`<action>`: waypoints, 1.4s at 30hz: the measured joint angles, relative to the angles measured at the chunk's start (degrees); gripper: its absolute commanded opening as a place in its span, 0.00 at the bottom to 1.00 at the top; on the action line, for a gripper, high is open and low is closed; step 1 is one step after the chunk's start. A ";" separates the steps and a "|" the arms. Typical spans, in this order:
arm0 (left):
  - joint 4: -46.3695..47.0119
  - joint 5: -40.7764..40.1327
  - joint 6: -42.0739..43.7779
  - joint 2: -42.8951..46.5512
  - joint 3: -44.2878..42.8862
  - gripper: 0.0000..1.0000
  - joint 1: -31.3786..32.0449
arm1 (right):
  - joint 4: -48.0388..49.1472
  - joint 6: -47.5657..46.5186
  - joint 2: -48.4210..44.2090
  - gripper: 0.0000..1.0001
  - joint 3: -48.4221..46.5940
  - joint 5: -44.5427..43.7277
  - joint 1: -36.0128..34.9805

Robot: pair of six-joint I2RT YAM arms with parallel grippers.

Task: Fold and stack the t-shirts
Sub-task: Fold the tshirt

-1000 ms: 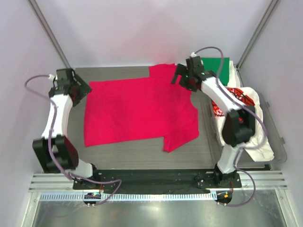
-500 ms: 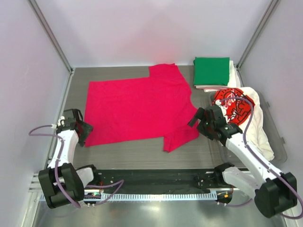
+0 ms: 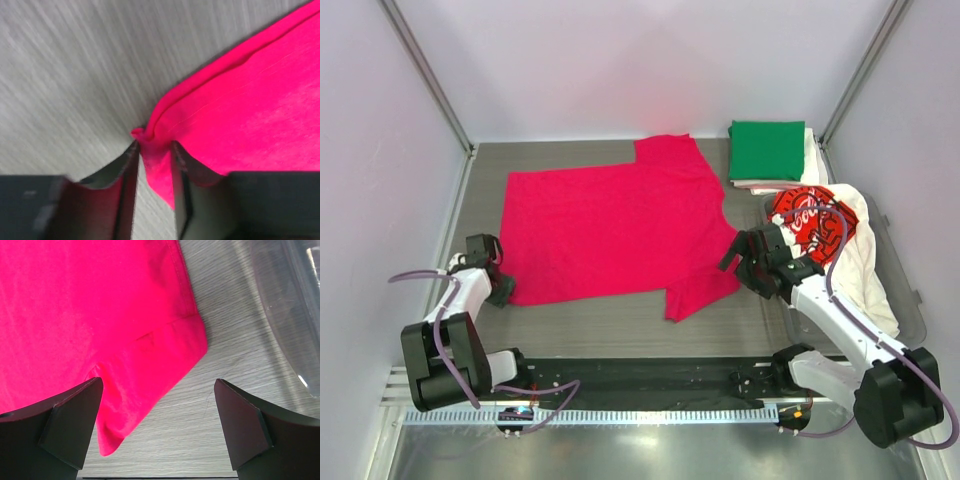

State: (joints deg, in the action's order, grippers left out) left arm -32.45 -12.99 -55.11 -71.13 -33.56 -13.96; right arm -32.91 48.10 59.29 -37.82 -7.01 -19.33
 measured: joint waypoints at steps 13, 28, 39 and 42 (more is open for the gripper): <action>8.52 -0.81 0.22 -1.88 0.66 0.00 0.74 | 1.79 -0.24 2.49 0.94 3.06 0.31 0.44; 11.74 2.36 0.04 0.74 3.15 0.00 0.76 | 12.31 3.17 8.15 0.61 8.61 5.99 -0.50; 8.70 4.11 0.26 3.87 3.74 0.00 0.76 | 17.27 8.28 10.60 0.56 8.52 5.70 -10.45; 7.89 4.48 0.35 4.59 3.74 0.00 0.76 | 17.42 9.29 10.95 0.48 8.68 5.33 -10.75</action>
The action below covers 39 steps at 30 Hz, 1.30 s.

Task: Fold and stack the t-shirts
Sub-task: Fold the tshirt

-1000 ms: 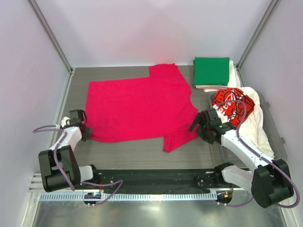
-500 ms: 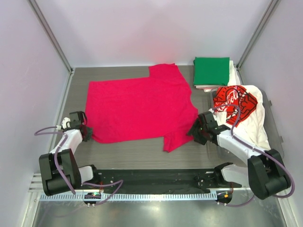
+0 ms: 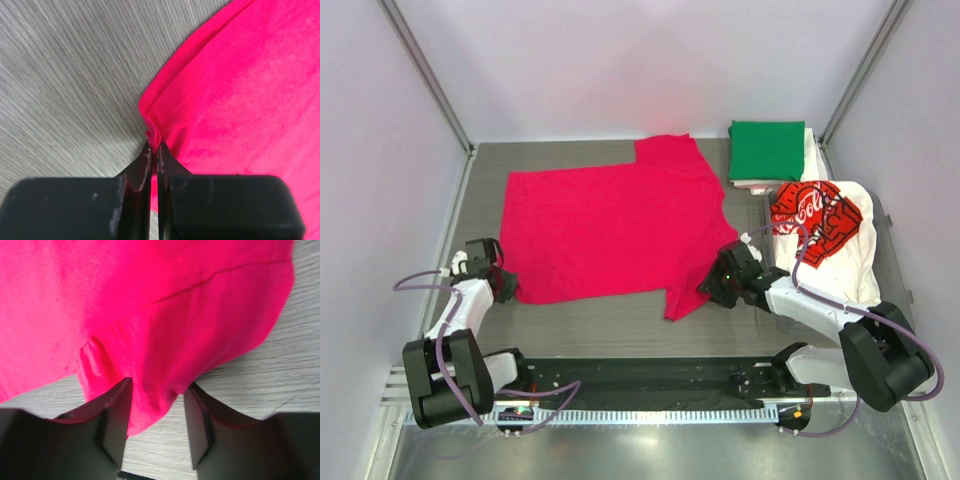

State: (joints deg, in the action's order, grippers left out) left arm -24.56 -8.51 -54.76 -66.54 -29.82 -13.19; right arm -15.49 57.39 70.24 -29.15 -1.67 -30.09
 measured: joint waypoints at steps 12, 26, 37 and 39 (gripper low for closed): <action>-6.05 3.30 2.32 7.17 -1.03 0.00 0.00 | -6.23 1.01 -5.75 0.01 1.79 -2.32 -0.72; -11.76 5.03 7.78 -3.98 -20.11 0.00 0.00 | -21.35 -8.66 4.68 0.01 -30.71 -5.29 4.87; -11.91 6.75 10.67 -30.84 -35.74 0.00 0.00 | -23.96 -16.96 31.04 0.01 -52.78 -1.55 12.37; -12.07 7.06 10.88 -34.71 -38.05 0.00 -0.02 | -24.52 -17.81 35.45 0.01 -56.61 -0.92 12.85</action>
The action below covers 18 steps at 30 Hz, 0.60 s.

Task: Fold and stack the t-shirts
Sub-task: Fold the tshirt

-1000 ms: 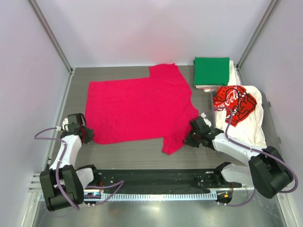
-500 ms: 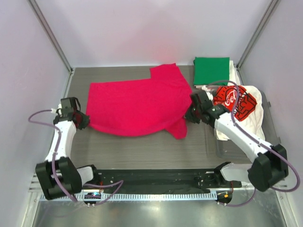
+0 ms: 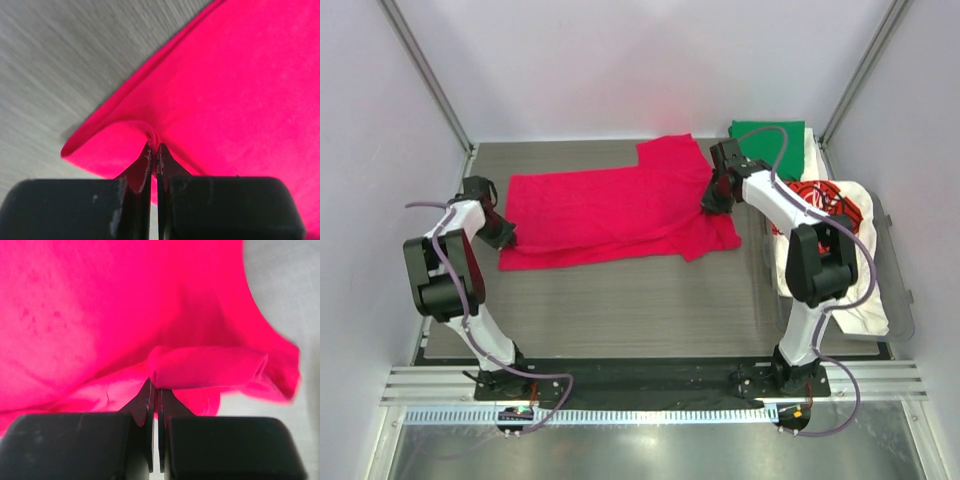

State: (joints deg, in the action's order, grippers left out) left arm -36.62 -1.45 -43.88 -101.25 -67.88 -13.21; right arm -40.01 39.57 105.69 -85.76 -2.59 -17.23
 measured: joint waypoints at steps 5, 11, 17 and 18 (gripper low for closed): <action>-1.90 -0.04 0.66 -5.70 -5.57 0.00 0.00 | -0.74 -0.79 7.61 0.01 -6.51 0.72 1.64; -4.26 0.20 2.91 -10.58 -13.90 0.19 0.00 | -2.01 -1.14 12.35 0.58 -11.47 1.40 3.67; -6.36 3.54 6.27 -14.91 -17.92 0.71 -0.04 | -2.67 -3.15 14.51 0.77 -14.21 1.36 4.22; -7.02 3.72 6.78 -14.69 -17.92 0.73 -0.04 | -2.78 -3.28 14.05 0.77 -13.90 1.20 4.20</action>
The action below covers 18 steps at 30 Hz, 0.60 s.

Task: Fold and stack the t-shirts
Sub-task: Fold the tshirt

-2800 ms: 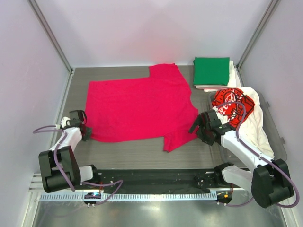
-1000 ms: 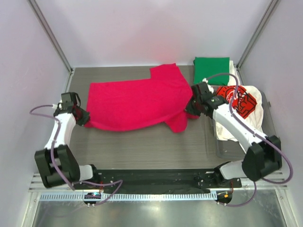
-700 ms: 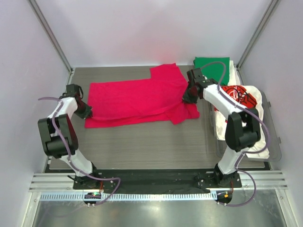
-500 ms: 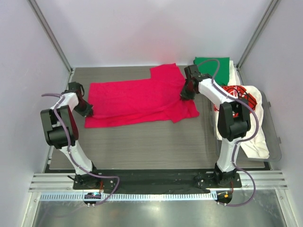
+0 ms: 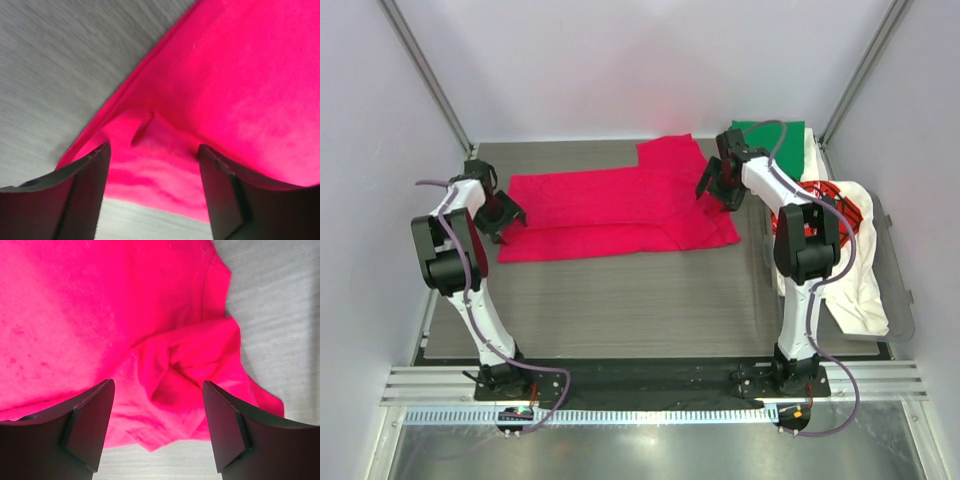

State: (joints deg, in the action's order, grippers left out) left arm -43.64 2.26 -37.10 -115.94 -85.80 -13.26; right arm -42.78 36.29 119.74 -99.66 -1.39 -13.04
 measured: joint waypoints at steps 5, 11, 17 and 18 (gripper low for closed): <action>-2.14 -1.42 2.08 6.16 1.40 0.75 0.00 | 1.29 0.39 -7.85 0.76 9.03 -0.17 -0.35; -2.34 -4.74 4.09 24.92 12.85 0.73 0.00 | 5.31 3.32 -22.08 0.68 24.63 2.89 -3.87; -1.68 -3.98 5.11 42.47 30.49 0.73 0.04 | 8.70 4.37 -20.48 0.66 28.81 4.55 -6.16; -1.86 -3.93 5.27 43.78 32.20 0.73 0.11 | 9.11 4.26 -19.74 0.66 28.81 4.52 -5.95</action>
State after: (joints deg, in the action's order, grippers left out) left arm -45.50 -1.67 -31.83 -72.16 -53.60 -13.15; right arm -33.67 40.56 100.01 -70.85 3.14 -18.98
